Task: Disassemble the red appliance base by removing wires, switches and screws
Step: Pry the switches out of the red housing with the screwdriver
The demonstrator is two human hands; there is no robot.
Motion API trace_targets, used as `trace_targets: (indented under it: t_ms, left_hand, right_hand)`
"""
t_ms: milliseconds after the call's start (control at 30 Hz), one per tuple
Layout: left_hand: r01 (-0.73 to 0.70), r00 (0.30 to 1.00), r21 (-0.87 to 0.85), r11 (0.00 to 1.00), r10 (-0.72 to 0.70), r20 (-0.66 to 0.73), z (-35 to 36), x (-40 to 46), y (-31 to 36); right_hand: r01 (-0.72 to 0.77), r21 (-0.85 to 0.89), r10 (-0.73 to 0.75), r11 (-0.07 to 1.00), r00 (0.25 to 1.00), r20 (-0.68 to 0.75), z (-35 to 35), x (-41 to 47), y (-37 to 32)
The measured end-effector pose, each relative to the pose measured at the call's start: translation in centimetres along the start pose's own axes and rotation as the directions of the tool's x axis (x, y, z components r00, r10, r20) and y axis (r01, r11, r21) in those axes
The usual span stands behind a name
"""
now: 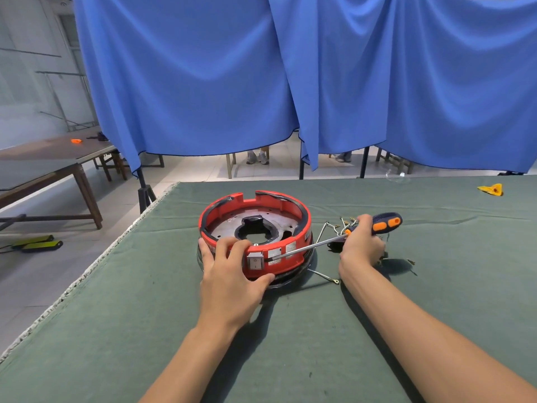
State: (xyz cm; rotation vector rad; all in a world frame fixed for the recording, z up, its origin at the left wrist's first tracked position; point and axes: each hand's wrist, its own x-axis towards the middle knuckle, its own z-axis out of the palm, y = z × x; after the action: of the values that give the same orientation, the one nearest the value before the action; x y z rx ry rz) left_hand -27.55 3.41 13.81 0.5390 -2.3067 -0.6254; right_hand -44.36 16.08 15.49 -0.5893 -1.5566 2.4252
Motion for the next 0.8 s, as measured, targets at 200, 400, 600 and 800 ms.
trace_targets:
  t_ms: [200,400,600,800]
  left_hand:
    - [0.001,1.000,0.010,1.000,-0.001,0.015,0.0,0.0,0.0]
    - [0.012,1.000,0.010,1.000,-0.012,0.003,0.2,0.2,-0.2]
    - [0.023,1.000,0.034,0.999,-0.023,0.019,0.4,0.3,-0.1]
    - [0.030,0.999,0.035,0.999,-0.031,0.020,0.5,0.3,-0.1]
  right_hand:
    - [-0.042,-0.045,0.044,0.998,0.998,0.043,1.3,0.1,-0.1]
    - [0.012,-0.013,-0.011,1.000,1.000,0.029,0.0,0.2,-0.4]
    - [0.058,0.066,-0.061,0.996,0.998,0.032,-2.0,-0.4,-0.8]
    - [0.083,0.112,-0.087,0.990,0.995,0.036,-2.2,-1.1,-1.0]
